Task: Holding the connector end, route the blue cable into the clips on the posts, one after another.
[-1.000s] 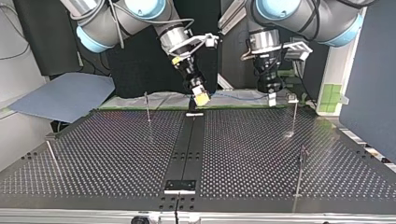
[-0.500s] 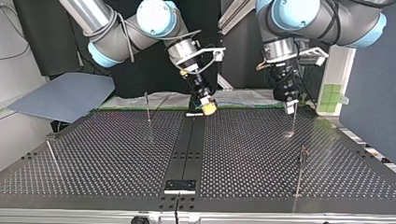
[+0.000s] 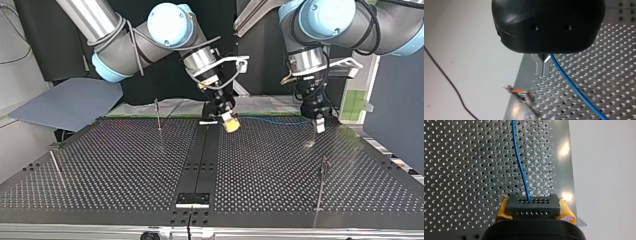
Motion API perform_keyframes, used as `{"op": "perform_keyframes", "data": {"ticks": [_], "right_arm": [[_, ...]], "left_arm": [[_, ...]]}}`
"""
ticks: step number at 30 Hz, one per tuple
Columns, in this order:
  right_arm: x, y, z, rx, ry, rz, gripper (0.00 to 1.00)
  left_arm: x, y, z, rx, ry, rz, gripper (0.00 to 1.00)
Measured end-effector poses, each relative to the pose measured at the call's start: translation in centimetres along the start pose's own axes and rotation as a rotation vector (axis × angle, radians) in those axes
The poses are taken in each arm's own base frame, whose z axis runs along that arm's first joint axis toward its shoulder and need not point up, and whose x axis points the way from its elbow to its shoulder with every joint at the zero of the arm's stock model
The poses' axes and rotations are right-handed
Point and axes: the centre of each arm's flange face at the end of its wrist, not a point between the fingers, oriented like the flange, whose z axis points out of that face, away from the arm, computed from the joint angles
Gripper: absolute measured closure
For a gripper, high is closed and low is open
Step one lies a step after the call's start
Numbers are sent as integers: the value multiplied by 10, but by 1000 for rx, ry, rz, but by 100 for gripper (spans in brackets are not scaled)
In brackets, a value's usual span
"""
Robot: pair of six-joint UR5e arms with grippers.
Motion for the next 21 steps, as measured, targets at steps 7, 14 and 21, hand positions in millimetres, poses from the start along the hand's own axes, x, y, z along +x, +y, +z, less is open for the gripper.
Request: {"op": "perform_keyframes", "data": {"ticks": [7, 14, 21], "right_arm": [[23, -3, 9, 5, 10, 0, 100], [49, -5, 17, 13, 38, 0, 100], [78, -7, 26, 26, 79, 5, 100]], "left_arm": [[-13, 1, 8, -4, -11, -4, 100], [-15, 2, 7, 1, -8, -2, 100], [-18, 0, 10, 17, -10, -3, 100]]}}
